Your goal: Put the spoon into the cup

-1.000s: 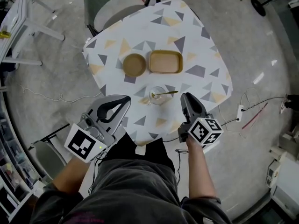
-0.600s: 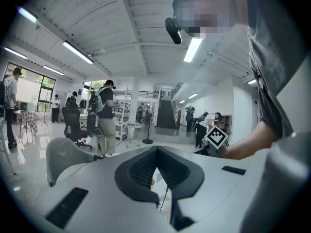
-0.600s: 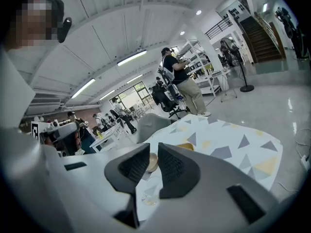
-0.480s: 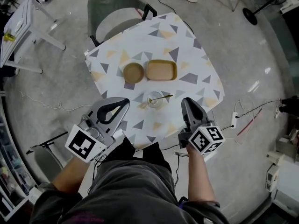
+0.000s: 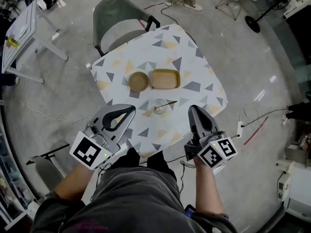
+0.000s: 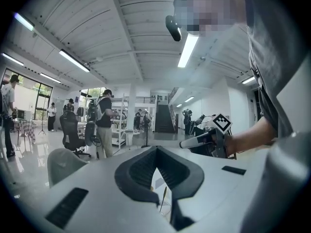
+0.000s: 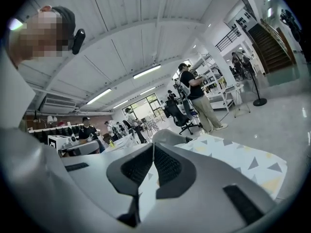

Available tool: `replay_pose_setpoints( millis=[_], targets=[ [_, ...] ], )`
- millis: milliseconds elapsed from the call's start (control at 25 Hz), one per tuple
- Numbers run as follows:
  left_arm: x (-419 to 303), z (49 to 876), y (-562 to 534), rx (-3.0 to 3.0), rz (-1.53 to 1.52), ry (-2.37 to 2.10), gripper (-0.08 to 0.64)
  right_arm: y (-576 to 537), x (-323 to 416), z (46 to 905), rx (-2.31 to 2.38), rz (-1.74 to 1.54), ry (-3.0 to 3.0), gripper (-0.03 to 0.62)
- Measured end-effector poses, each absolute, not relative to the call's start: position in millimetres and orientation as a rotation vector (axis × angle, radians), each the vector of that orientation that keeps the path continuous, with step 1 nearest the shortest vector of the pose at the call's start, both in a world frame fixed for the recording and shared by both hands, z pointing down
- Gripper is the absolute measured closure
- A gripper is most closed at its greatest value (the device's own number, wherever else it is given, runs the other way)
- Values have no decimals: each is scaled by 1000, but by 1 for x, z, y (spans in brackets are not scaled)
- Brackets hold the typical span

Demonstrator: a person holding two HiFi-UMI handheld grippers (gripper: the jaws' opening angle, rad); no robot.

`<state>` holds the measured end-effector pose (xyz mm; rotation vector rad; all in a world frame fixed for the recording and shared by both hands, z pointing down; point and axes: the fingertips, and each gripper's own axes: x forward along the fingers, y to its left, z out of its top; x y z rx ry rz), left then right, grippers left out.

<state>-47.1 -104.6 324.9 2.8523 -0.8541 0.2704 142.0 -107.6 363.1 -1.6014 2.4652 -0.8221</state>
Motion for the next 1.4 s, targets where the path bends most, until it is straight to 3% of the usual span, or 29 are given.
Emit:
replay_pose_setpoints(
  millis=[680, 1400],
  targets=[
    [-67, 300, -82, 2881, 226, -836, 545, -82, 96, 325, -1536, -725, 2536, 573],
    [-57, 297, -89, 2903, 213, -834, 545, -85, 98, 319, -1532, -689, 2555, 574]
  ],
)
